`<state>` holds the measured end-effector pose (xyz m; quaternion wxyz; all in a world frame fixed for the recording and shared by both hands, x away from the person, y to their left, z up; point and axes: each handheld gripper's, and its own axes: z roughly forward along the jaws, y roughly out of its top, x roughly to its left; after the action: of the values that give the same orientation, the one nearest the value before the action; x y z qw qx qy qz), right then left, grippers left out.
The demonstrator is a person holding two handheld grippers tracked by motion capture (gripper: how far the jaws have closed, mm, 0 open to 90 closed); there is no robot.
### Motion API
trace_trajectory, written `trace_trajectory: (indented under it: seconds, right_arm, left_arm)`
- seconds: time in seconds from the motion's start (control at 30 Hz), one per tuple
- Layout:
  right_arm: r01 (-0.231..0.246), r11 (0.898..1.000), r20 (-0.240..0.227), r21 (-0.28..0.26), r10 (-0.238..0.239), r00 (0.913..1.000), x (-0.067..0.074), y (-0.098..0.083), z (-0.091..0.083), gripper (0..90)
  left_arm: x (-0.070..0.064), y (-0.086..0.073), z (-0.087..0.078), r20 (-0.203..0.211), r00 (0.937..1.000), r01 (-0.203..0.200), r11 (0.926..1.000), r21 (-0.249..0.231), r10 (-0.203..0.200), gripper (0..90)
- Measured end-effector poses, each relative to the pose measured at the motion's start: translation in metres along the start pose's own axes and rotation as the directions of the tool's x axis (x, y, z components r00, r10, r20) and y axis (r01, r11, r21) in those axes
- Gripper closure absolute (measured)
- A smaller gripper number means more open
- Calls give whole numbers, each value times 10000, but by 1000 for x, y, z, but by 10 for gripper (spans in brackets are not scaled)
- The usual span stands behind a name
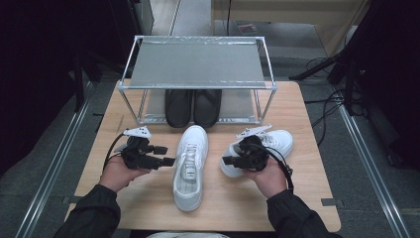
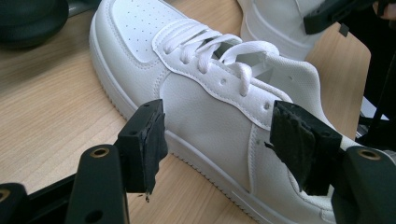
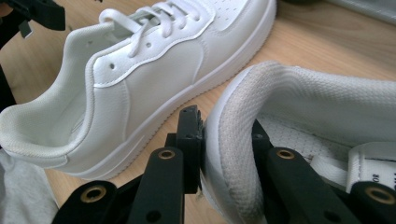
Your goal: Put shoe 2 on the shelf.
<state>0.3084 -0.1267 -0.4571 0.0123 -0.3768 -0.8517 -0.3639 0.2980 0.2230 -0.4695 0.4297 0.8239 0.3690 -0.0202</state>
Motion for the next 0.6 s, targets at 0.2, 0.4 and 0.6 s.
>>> trace_trajectory:
  seconds: [0.2,0.4,0.6]
  right_arm:
    - [167,9998,-337,147,-162,9993,12,-1,10,771]
    - [411,9979,-540,496,-384,9978,29,-9,22,775]
    - [902,9934,-448,705,-872,9952,42,-20,34,774]
  left_arm:
    - [0,0,0,-38,10000,2,10000,27,-1,360]
    - [0,0,0,-16,10000,11,10000,-5,-11,360]
    - [0,0,-1,4,9999,114,9999,-25,-114,360]
